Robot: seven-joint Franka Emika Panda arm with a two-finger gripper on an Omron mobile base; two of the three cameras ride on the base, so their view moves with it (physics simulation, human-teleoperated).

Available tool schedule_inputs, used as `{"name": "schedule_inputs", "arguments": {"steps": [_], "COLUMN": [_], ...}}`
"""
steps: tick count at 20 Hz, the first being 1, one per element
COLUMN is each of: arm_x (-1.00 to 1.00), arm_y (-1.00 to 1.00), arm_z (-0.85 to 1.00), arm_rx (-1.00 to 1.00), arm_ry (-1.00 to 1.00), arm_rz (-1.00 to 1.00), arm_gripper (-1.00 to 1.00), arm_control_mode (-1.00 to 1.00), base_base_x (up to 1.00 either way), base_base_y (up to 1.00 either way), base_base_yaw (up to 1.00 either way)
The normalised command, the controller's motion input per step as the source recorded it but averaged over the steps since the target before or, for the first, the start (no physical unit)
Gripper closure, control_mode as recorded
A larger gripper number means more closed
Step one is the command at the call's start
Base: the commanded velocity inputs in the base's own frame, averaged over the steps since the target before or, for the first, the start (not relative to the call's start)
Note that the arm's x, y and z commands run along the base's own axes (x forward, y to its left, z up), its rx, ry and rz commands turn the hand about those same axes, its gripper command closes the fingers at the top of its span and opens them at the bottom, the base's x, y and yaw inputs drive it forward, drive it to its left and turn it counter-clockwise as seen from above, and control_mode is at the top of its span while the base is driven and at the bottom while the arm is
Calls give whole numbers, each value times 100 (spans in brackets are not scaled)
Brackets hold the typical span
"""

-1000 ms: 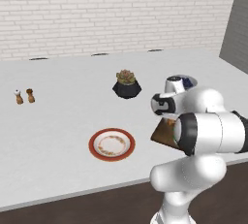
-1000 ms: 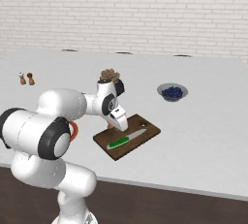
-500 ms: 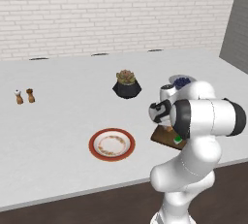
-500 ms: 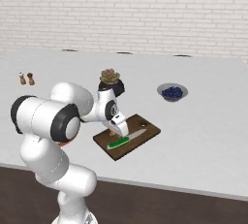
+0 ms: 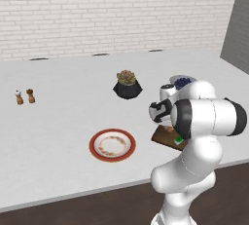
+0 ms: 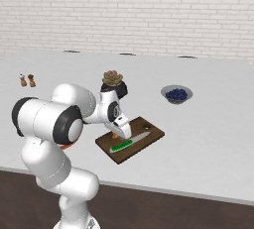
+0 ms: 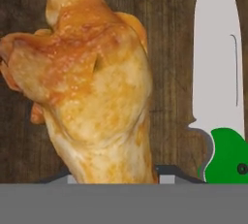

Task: Pick up the knife from the drawer and place it on the cutting board. Then place the meat from the plate to the cutting board.

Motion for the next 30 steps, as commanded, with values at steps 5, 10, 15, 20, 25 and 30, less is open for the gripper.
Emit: {"name": "schedule_inputs", "arguments": {"steps": [5, 10, 15, 20, 25, 30], "arm_x": [0, 0, -24, -26, -50, -92], "arm_y": [0, 0, 0, 1, 14, 27], "arm_z": [0, 14, 77, 100, 95, 54], "arm_rx": [0, -4, -3, 0, 0, 0], "arm_ry": [0, 0, -8, -10, -23, -31], "arm_rz": [0, 0, 0, -1, 0, 11], "arm_gripper": [-100, -100, -100, -100, -100, -100], "arm_control_mode": [-100, -100, -100, -100, -100, -100], "base_base_x": [0, 0, 0, 0, 0, 0], "base_base_y": [0, 0, 0, 0, 0, 0], "base_base_yaw": [0, 0, 0, 0, 0, 0]}}
